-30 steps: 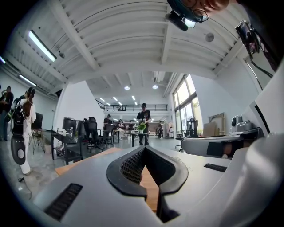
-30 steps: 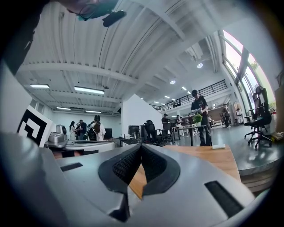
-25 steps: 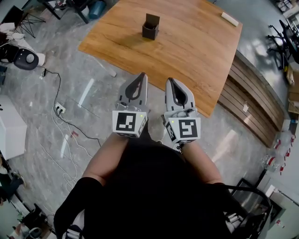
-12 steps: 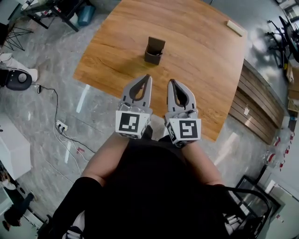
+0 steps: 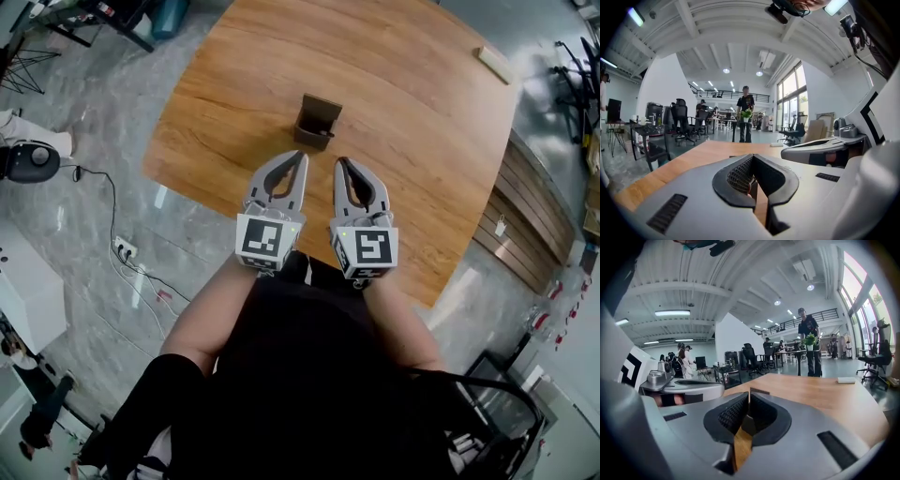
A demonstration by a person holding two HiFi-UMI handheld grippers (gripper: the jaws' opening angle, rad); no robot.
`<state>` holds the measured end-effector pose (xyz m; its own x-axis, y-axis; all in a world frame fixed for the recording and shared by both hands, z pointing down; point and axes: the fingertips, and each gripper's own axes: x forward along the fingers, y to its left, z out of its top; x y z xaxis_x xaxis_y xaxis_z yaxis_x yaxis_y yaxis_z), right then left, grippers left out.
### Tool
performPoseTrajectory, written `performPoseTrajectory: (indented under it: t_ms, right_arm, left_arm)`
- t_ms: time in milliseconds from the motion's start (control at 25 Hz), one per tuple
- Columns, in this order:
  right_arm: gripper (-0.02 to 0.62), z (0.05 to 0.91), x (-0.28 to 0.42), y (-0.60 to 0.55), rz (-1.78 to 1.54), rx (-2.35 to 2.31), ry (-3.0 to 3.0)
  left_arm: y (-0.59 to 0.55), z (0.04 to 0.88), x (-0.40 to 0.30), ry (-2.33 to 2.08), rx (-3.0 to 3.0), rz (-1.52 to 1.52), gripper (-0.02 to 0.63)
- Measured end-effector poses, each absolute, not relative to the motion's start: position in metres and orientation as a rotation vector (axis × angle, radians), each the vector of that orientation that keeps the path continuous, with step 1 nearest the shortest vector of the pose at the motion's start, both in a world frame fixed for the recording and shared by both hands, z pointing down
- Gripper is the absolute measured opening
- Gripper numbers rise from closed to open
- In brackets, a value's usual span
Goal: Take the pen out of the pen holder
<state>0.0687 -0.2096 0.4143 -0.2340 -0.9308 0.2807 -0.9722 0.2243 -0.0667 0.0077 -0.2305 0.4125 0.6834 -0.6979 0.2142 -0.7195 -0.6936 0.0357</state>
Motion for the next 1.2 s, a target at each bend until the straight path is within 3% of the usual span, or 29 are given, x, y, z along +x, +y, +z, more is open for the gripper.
performPoseTrajectory:
  t_ms: [280,440,760,880,1200]
  right_arm:
    - [0.017,0.487,0.081,-0.247,0.521,1.713,-2.237]
    - [0.110,0.508,0.074,-0.260,0.571,1.637,-2.257]
    - [0.109,0.520,0.071,-0.285,0.519,1.635,-2.235]
    - [0.044,0.517,0.072,-0.286,0.466,1.650,-2.220]
    - [0.041,0.482,0.072,-0.281,0.340,1.685,-2.249]
  left_arm:
    - [-0.268,0.467,0.020,-1.141,2.701,0.369,0.000]
    - [-0.276,0.487,0.017,-1.158,2.654,0.404,0.000]
    - [-0.288,0.503,0.012,-1.190,2.608,0.406,0.000]
    - [-0.287,0.506,0.010,-1.198,2.593,0.408,0.000]
    - [-0.283,0.494,0.006,-1.207,2.597,0.387,0.000]
